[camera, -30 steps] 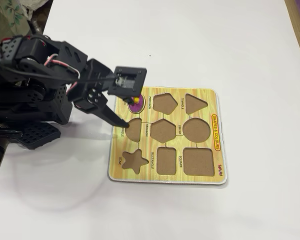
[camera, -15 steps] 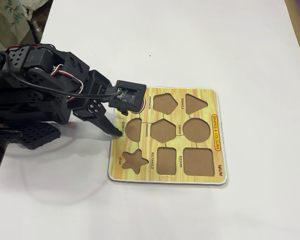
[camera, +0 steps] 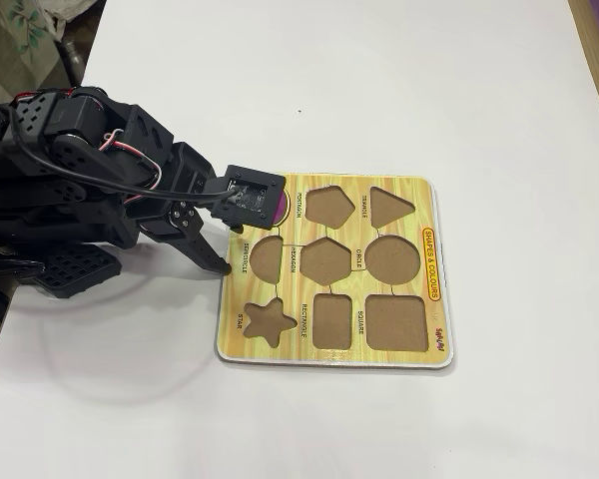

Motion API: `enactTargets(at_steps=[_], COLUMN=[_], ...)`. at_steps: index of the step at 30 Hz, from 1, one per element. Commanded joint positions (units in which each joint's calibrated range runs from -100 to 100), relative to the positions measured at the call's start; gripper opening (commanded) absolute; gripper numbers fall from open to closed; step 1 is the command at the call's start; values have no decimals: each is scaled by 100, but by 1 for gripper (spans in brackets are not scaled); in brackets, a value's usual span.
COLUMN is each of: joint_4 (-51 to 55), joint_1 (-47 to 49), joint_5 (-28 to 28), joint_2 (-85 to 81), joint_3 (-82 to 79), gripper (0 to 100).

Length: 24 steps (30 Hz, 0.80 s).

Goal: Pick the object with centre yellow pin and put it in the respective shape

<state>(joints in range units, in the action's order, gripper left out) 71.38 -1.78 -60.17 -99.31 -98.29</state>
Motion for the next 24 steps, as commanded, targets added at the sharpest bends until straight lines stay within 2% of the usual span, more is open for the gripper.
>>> enactTargets(at_steps=[1, 24], joint_4=[200, 321], joint_1=[-27, -18], joint_5=[28, 39], joint_2=[107, 107], joint_3=[-27, -27], gripper=[19, 20])
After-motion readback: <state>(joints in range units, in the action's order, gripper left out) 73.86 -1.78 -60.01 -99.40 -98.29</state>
